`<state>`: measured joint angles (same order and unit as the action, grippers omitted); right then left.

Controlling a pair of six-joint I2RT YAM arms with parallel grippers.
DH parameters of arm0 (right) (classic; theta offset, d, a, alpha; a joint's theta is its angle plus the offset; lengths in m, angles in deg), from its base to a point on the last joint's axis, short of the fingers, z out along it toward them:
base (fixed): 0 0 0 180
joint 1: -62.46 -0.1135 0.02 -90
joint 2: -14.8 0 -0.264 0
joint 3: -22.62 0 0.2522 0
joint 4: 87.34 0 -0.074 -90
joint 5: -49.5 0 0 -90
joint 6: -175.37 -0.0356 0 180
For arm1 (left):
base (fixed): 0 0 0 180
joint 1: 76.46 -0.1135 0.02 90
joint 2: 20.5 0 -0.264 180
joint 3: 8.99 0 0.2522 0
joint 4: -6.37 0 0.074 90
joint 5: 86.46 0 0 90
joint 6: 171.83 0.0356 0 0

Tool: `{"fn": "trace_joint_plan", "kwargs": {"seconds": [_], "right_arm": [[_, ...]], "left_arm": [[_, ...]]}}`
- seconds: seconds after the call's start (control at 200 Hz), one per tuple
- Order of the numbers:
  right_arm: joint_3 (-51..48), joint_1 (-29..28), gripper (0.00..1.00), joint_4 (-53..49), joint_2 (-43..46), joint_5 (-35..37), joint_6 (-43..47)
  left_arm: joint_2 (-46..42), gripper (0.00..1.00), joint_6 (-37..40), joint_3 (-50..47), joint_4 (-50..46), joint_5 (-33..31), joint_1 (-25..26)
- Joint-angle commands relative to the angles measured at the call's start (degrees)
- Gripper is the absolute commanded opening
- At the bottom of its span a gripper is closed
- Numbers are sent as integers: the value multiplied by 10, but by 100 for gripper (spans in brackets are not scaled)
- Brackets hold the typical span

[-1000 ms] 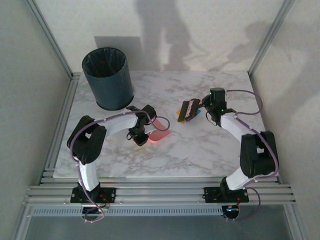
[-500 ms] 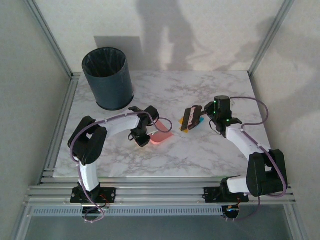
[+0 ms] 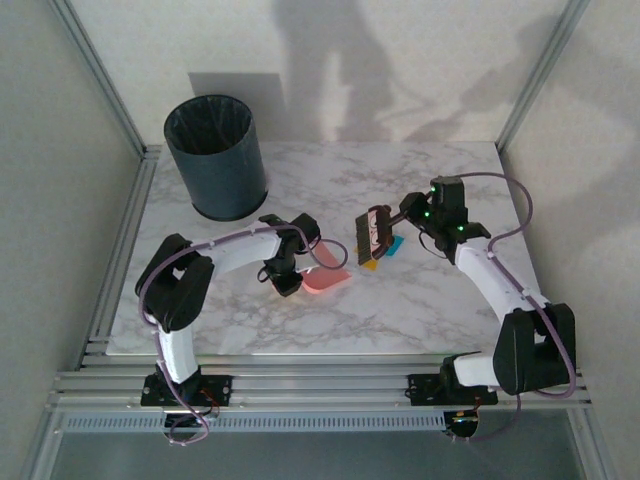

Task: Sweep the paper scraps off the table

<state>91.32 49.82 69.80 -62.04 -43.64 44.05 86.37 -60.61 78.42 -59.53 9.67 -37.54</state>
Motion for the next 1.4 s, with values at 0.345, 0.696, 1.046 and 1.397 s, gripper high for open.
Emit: {"fn": "trace_joint_plan", "kwargs": {"seconds": [0.345, 0.696, 1.046, 1.397], "right_arm": [[82, -4, 0, -99, 58, 111, 192], [129, -9, 0, -157, 22, 263, 281], [155, -40, 0, -131, -39, 343, 307], [148, -63, 0, -120, -70, 328, 288]], "left_arm": [[3, 0, 45, 42, -62, 20, 13], [36, 0, 53, 90, -87, 12, 24], [61, 0, 52, 106, -83, -40, 39], [70, 0, 52, 110, -85, -25, 49]]}}
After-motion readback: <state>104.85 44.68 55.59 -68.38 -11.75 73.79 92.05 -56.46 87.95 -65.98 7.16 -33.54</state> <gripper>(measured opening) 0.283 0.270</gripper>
